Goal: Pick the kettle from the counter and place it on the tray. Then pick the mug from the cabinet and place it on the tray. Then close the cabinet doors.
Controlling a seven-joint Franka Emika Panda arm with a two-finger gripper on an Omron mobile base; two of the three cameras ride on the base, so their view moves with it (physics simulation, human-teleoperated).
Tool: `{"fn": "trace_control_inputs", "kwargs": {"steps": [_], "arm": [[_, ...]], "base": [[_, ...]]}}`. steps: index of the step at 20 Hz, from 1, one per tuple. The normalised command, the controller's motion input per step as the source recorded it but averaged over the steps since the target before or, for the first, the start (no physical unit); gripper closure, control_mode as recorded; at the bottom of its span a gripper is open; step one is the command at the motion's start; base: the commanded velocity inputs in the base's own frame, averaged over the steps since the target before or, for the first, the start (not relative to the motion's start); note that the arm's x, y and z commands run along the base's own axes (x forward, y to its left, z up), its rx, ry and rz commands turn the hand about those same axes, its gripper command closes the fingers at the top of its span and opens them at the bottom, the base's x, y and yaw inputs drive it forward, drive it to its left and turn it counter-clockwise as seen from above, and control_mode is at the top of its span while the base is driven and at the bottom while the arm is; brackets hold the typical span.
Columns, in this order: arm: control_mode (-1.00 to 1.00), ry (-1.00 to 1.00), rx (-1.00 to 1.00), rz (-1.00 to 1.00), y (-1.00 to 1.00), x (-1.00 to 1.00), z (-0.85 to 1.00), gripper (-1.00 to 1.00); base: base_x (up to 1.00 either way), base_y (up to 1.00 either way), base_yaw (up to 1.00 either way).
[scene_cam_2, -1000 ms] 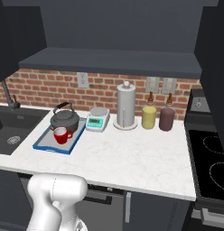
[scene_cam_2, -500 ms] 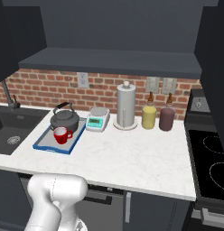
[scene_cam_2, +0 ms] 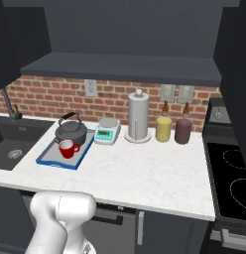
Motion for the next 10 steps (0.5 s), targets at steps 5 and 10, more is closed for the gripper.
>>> {"fn": "trace_control_inputs", "kwargs": {"steps": [5, 10], "arm": [[-1.0, 0.0, -0.15, -0.15, -0.01, 0.24, -0.04, -1.0], [-1.0, 0.0, -0.16, -0.21, -0.33, 0.23, 0.0, -1.0]], "base": [[0.0, 0.0, 0.0], [0.0, 0.0, 0.0]]}}
